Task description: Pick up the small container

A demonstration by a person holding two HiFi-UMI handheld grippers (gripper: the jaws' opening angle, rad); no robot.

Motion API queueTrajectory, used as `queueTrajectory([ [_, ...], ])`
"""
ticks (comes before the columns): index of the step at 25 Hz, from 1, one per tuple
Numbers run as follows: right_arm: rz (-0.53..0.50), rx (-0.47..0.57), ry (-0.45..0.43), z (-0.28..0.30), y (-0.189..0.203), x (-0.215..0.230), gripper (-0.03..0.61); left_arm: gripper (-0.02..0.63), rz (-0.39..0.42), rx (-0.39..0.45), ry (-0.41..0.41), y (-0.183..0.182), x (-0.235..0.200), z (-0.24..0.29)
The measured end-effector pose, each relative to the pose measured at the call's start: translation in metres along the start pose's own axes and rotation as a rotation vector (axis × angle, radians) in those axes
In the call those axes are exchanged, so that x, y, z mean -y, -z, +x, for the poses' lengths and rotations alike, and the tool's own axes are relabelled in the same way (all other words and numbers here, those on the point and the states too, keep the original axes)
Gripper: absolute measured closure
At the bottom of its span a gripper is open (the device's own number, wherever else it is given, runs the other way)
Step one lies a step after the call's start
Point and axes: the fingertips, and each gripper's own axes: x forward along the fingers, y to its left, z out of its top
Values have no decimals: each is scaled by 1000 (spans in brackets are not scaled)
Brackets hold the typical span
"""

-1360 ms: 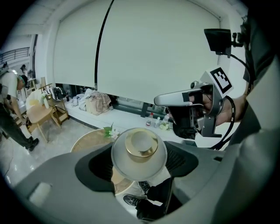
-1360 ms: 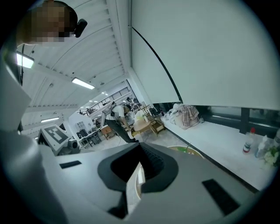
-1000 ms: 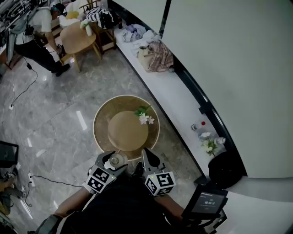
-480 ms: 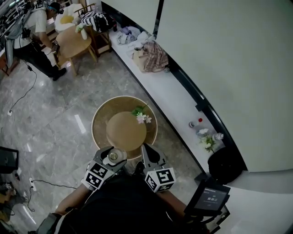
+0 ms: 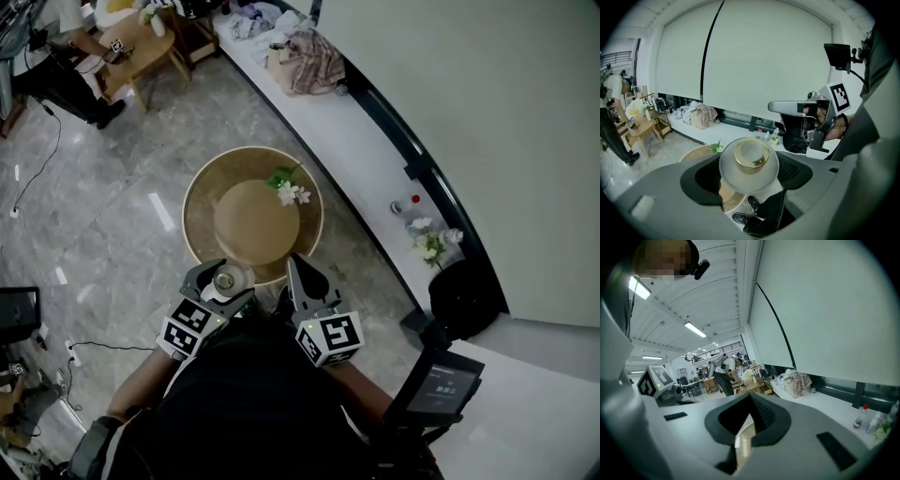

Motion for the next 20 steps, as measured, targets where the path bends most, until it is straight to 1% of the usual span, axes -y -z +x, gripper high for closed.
queueTrajectory([
  [6, 8, -16, 7, -2, 4, 0, 581, 275, -12, -14, 16, 4, 2, 5],
  [20, 19, -10, 16, -5, 5, 3, 581, 275, -12, -25, 28, 6, 4, 9],
])
